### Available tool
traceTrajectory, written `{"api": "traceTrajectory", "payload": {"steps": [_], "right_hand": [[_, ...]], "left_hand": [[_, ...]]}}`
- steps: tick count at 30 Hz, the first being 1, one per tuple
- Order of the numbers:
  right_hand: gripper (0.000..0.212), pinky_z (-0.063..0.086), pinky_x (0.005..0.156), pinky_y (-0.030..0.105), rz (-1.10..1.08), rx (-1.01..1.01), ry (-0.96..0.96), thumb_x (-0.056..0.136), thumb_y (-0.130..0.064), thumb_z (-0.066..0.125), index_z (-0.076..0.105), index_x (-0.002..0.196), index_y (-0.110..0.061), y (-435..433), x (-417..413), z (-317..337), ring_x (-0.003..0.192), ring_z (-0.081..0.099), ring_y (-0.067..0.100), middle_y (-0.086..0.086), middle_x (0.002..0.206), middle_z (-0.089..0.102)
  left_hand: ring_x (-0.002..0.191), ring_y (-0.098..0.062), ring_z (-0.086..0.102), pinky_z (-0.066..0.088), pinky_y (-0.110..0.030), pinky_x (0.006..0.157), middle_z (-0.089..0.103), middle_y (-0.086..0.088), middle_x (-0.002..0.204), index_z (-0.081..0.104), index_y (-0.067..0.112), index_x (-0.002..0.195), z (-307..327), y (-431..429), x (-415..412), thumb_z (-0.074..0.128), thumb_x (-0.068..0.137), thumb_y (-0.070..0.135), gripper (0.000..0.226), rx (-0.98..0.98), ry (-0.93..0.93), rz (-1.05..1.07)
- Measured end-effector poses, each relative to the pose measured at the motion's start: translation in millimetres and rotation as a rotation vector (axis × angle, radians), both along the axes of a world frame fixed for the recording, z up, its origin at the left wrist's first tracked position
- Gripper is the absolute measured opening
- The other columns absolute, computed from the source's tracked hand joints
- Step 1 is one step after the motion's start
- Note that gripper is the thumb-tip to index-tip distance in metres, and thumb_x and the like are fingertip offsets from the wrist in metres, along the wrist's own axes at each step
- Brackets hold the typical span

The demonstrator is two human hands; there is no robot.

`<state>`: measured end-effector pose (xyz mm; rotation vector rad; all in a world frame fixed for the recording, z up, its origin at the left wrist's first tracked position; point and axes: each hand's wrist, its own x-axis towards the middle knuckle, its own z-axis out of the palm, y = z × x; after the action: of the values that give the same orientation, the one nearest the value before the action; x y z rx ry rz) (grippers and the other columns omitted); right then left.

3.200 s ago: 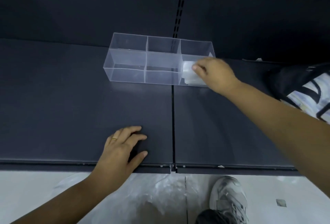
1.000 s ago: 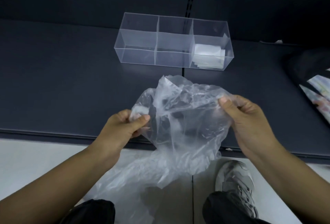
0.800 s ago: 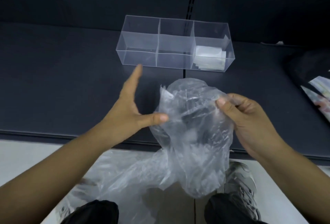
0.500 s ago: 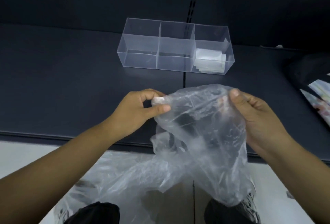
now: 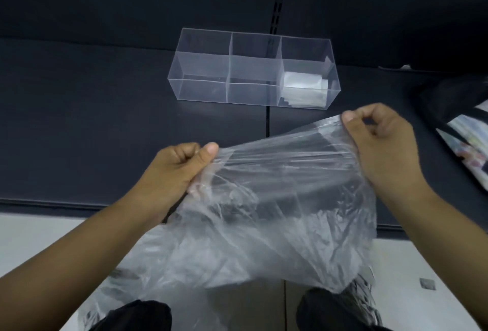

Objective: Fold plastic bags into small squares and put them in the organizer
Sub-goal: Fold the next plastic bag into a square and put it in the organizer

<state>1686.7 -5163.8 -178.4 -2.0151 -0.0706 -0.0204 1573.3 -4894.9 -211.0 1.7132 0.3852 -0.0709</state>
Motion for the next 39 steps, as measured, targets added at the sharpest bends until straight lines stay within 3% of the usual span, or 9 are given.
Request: {"api": "traceTrajectory", "payload": {"steps": [6,11,16,19,23,27,30,34,39], "right_hand": [[0.016,0.048,0.058,0.022,0.088,-0.009,0.037,0.090,-0.032,0.065,0.061,0.078,-0.022,5,17,8,0.057,0.059,0.007,-0.003,0.063,0.066],[0.019,0.047,0.061,0.035,0.419,0.029,0.067,0.091,-0.028,0.064,0.065,0.081,-0.012,55,5,13,0.058,0.054,0.024,0.015,0.068,0.065],[0.049,0.052,0.084,0.049,0.641,-0.028,0.219,0.080,-0.063,0.060,0.061,0.100,-0.019,60,16,17,0.083,0.066,0.036,0.023,0.094,0.067],[0.041,0.054,0.079,0.036,0.792,-0.191,0.438,0.072,-0.048,0.077,0.060,0.106,-0.032,31,26,5,0.081,0.071,0.025,0.011,0.090,0.073],[0.011,0.045,0.071,0.026,0.654,-0.167,0.445,0.086,-0.009,0.068,0.070,0.094,-0.016,-6,33,-19,0.069,0.059,0.016,0.015,0.072,0.068],[0.012,0.043,0.064,0.016,0.379,-0.023,0.398,0.094,-0.020,0.056,0.067,0.097,-0.016,-29,37,-31,0.068,0.052,0.011,0.002,0.073,0.063],[0.045,0.046,0.078,0.018,0.488,-0.053,0.441,0.077,-0.048,0.061,0.062,0.118,-0.029,-21,26,-36,0.085,0.056,0.005,-0.006,0.093,0.060],[0.070,0.039,0.082,0.015,0.526,-0.330,0.398,0.070,-0.046,0.079,0.045,0.130,-0.038,7,24,-53,0.095,0.050,0.003,-0.008,0.109,0.045],[0.008,0.051,0.071,0.032,0.210,-0.436,0.015,0.084,-0.022,0.069,0.061,0.089,-0.021,21,18,-81,0.065,0.052,0.004,-0.011,0.076,0.056]], "left_hand": [[0.064,-0.017,0.067,0.046,-0.016,0.065,0.065,0.003,0.053,0.059,0.008,0.067,-6,31,4,0.059,0.090,0.041,0.040,0.229,0.099,0.326],[0.090,0.009,0.063,0.042,-0.001,0.070,0.070,0.016,0.097,0.067,0.028,0.103,31,-18,38,0.065,0.074,0.053,0.038,0.151,-0.046,-0.132],[0.081,-0.016,0.072,0.057,-0.027,0.076,0.075,-0.001,0.084,0.074,0.013,0.090,38,-39,61,0.068,0.087,0.034,0.022,0.015,0.000,-0.113],[0.077,-0.016,0.071,0.058,-0.033,0.075,0.075,-0.002,0.084,0.074,0.015,0.088,24,-17,59,0.063,0.091,0.035,0.024,0.057,0.018,0.114],[0.071,-0.019,0.065,0.056,-0.034,0.070,0.072,-0.011,0.083,0.069,0.001,0.090,-1,18,54,0.061,0.092,0.034,0.034,0.063,0.100,0.320],[0.060,-0.009,0.066,0.050,-0.025,0.059,0.070,0.005,0.064,0.070,0.009,0.080,-23,43,45,0.062,0.091,0.036,0.030,0.078,0.166,0.422],[0.055,-0.006,0.067,0.049,-0.026,0.058,0.072,0.004,0.064,0.072,0.018,0.075,-31,48,42,0.064,0.090,0.036,0.025,0.025,0.168,0.416],[0.058,-0.008,0.068,0.050,-0.028,0.061,0.073,0.002,0.069,0.074,0.020,0.071,-33,52,44,0.065,0.089,0.038,0.027,0.007,0.169,0.411],[0.055,-0.005,0.067,0.048,-0.024,0.060,0.072,0.005,0.064,0.070,0.019,0.072,-35,52,46,0.062,0.091,0.037,0.027,-0.002,0.158,0.477]]}}
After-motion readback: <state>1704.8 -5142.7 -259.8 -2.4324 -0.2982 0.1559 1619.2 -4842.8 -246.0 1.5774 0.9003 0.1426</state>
